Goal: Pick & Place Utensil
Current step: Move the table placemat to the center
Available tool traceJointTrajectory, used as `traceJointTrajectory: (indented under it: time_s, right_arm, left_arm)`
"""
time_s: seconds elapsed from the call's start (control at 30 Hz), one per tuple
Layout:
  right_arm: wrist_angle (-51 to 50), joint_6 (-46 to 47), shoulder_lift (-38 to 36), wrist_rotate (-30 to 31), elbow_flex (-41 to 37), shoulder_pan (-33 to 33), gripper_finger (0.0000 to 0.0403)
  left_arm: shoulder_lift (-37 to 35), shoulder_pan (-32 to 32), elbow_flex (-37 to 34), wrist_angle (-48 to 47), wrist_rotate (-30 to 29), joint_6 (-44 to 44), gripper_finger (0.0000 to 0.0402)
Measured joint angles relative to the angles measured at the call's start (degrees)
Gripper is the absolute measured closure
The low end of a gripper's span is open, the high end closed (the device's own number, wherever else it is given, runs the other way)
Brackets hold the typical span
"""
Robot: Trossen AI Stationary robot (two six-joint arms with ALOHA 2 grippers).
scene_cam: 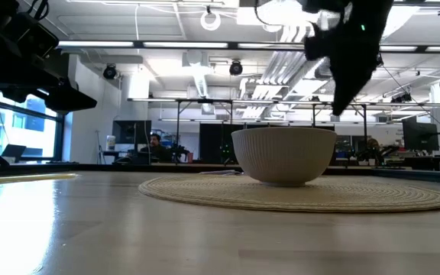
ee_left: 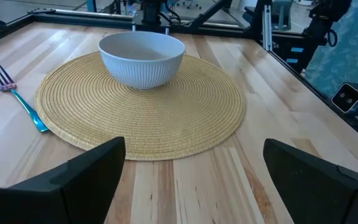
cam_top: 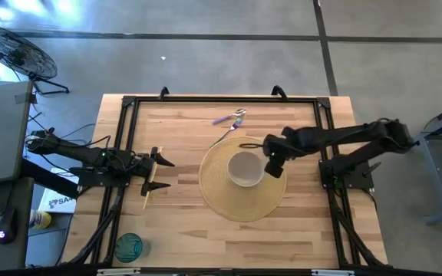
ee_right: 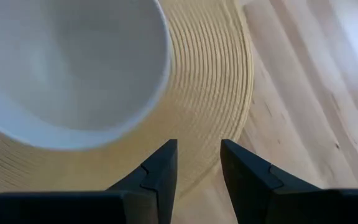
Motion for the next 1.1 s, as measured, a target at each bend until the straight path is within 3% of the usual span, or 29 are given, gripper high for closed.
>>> traceJointTrajectory:
  time_s: [0.17,0.47,0.9,1.1]
  right_arm:
    - [5.8,-9.5,-0.9,-6.1,-10.1,-3.9,0.0286]
    - [17.5,-10.3,-0.8,-12.5,-22.5,-1.9,0.0286]
    - [28.5,-5.9,-0.5,-8.2,-24.9,4.4,0.0286]
    - [31.0,-5.9,4.7,-9.0,-24.6,5.5,0.0286]
  left_arm:
    - [0.0,0.0,0.0,0.0,0.0,0.0,0.0024]
    - [0.0,0.0,0.0,0.0,0.0,0.0,0.0024]
    - [0.0,0.0,0.0,0.0,0.0,0.0,0.0024]
    - [0.0,0.0,0.0,0.0,0.0,0.0,0.0024]
